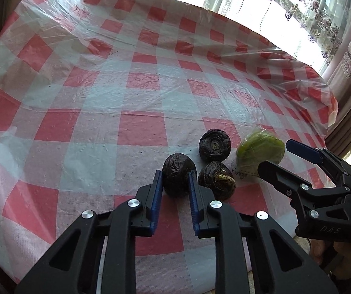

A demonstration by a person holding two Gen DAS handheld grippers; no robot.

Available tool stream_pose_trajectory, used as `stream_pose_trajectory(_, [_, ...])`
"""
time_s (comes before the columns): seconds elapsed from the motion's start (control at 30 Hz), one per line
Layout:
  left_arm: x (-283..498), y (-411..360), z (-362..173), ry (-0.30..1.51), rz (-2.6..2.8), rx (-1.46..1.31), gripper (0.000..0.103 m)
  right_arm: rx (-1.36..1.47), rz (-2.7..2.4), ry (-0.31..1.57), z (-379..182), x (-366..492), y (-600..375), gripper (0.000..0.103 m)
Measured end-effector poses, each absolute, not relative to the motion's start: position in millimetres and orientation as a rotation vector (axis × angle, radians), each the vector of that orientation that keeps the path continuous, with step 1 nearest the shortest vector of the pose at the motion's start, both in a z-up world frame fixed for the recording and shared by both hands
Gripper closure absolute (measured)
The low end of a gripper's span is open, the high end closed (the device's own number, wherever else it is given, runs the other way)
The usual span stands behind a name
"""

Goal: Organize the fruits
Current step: 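Grasp a dark mangosteen with the left tool, then grasp the plastic-wrapped green cabbage with the right tool while the left tool holds the mangosteen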

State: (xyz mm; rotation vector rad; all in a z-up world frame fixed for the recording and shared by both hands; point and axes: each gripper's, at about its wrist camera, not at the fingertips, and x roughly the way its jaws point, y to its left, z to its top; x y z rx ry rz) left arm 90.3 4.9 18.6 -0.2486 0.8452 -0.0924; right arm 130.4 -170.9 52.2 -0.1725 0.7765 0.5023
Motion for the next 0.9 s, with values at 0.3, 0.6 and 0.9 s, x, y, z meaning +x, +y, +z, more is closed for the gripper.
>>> stream_pose_trajectory(0.3, [89, 5, 20, 0.839, -0.087, -0.242, 0.085, -0.165, 0.532, 0.823, 44, 141, -165, 0.055])
stream_pose_trajectory(0.6, [84, 6, 22, 0.827, -0.076, -0.255, 0.087, -0.151, 0.525, 0.804, 45, 133, -171, 0.065])
stream_pose_trajectory(0.9, [81, 6, 25, 0.815, -0.072, -0.252, 0.087, -0.124, 0.493, 0.787, 50, 127, -185, 0.069])
